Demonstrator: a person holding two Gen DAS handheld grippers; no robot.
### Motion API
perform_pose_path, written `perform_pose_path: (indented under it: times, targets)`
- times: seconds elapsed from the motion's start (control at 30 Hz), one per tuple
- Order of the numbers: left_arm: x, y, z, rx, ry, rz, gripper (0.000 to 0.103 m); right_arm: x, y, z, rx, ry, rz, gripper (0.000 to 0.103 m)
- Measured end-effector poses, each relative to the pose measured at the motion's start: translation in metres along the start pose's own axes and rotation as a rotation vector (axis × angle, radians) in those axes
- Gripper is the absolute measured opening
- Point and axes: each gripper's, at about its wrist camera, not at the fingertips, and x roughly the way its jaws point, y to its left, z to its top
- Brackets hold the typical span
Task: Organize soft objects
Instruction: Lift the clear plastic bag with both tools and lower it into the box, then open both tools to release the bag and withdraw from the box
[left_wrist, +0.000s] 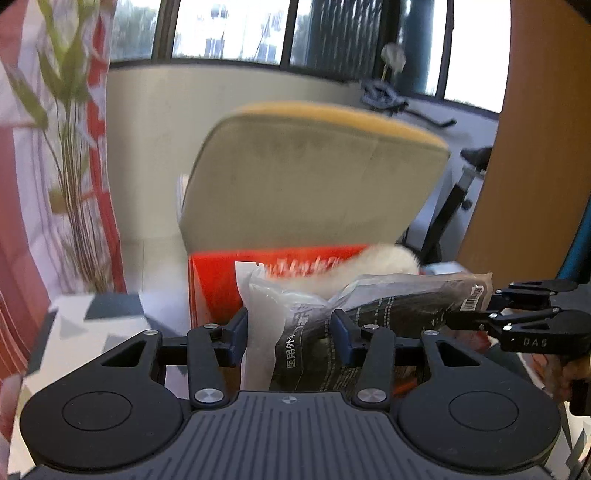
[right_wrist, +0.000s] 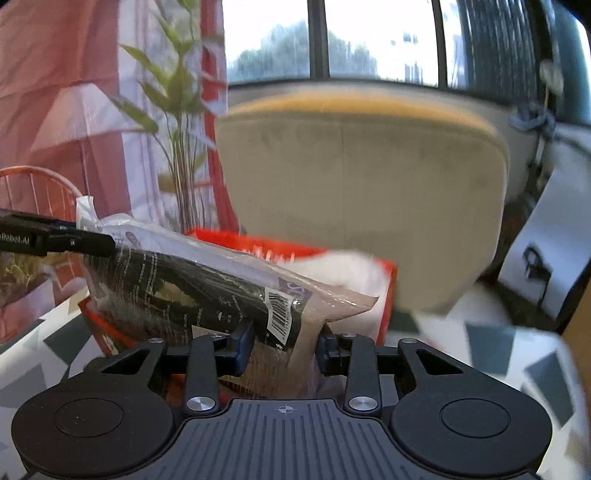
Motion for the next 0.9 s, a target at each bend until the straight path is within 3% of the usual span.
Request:
perform_pose_path:
  times: [0.27, 0.6, 0.8, 0.9]
  targets:
    - [0.021, 0.007, -0.005, 0.023, 0.115, 0.022, 0.046, 0.032, -0.002, -0.002, 0.063, 0.136, 0.032, 0.025]
    - [0.043, 0.001, -0.01, 0.03, 0.203, 0.01, 0.046, 0.055, -0.013, -0.005, 0.179, 0.288, 0.021, 0.019]
    - [0.046, 0.005, -0.01, 0.007, 0.216, 0.012, 0.046, 0.055, -0.011, -0.005, 0.166, 0.306, 0.0, 0.018]
    - [0.041, 0.006, -0.01, 0.0, 0.198, 0.003, 0.057, 0.053, -0.009, -0.005, 0.166, 0.298, -0.015, 0.021]
